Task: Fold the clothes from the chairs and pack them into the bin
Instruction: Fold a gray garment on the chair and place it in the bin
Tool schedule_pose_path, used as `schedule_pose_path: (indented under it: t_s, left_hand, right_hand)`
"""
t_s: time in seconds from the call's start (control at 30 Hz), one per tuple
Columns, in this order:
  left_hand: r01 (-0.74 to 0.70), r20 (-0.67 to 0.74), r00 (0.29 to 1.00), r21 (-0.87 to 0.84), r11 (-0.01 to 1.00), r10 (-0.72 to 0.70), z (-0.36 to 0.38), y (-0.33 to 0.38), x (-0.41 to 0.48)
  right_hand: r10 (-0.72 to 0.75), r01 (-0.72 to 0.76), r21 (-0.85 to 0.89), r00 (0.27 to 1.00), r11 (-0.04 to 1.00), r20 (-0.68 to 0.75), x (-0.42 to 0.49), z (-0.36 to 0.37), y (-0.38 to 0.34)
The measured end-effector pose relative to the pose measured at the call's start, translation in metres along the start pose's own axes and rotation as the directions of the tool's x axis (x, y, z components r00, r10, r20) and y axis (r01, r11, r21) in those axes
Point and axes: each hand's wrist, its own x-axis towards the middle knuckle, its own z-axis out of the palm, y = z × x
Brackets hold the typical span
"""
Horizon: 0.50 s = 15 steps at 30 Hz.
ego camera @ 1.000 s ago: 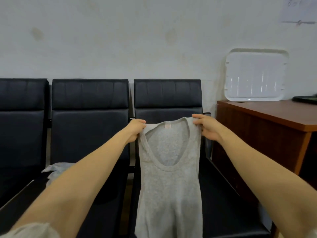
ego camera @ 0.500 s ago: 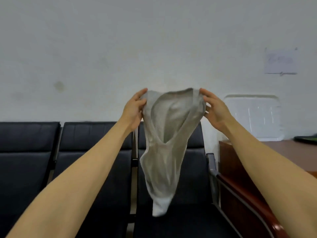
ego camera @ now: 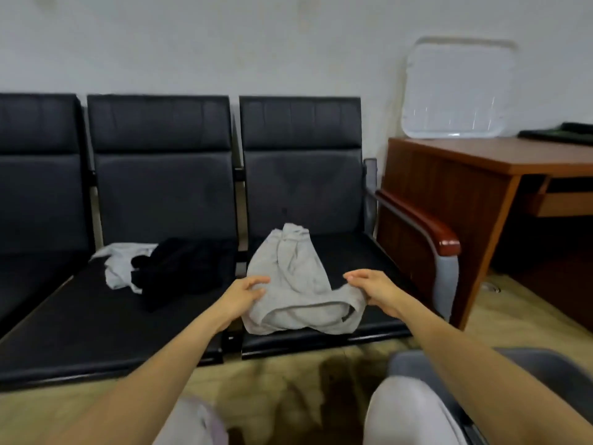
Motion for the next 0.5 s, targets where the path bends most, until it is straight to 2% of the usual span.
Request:
schedule_pose_path:
  t_s: [0.03,0.1,0.17,0.27,0.37,0.5]
  left_hand:
    - [0.058,0.073,0.995,0.052,0.997,-0.062,0.003,-0.008,-0.009]
    - [0.151,0.167,0.968,0.214,0.965,-0.189,0.001,-0.017,-0.019]
    - [0.181,0.070,0.976,0.279,0.943,-0.208,-0.004,-0.023,-0.016]
    - [0.183,-0.088,0.982,0.268,0.946,-0.165,-0.010,-0.028,0.000]
    - [0.194,-0.084,0.981,0.368,0.909,-0.175,-0.007,-0.036,0.019]
    - [0.181,-0.137,0.982,0.476,0.861,-0.130,0.005,-0.047,0.044]
  right_hand:
    - [0.059,-0.051,-0.158,0.997,0.986,0.049,-0.002,0.001,0.009]
    - [0.212,-0.119,-0.514,0.969,0.849,0.125,-0.006,0.000,0.018]
    - [0.224,-0.088,-0.672,0.968,0.736,0.117,-0.005,0.000,0.019]
    - [0.111,0.015,-0.737,0.986,0.676,0.122,0.002,0.015,0.012]
    - [0.053,0.060,-0.744,0.991,0.665,0.127,0.015,0.037,0.011]
    - [-0.043,0.014,-0.740,0.999,0.672,-0.019,0.046,0.059,0.016]
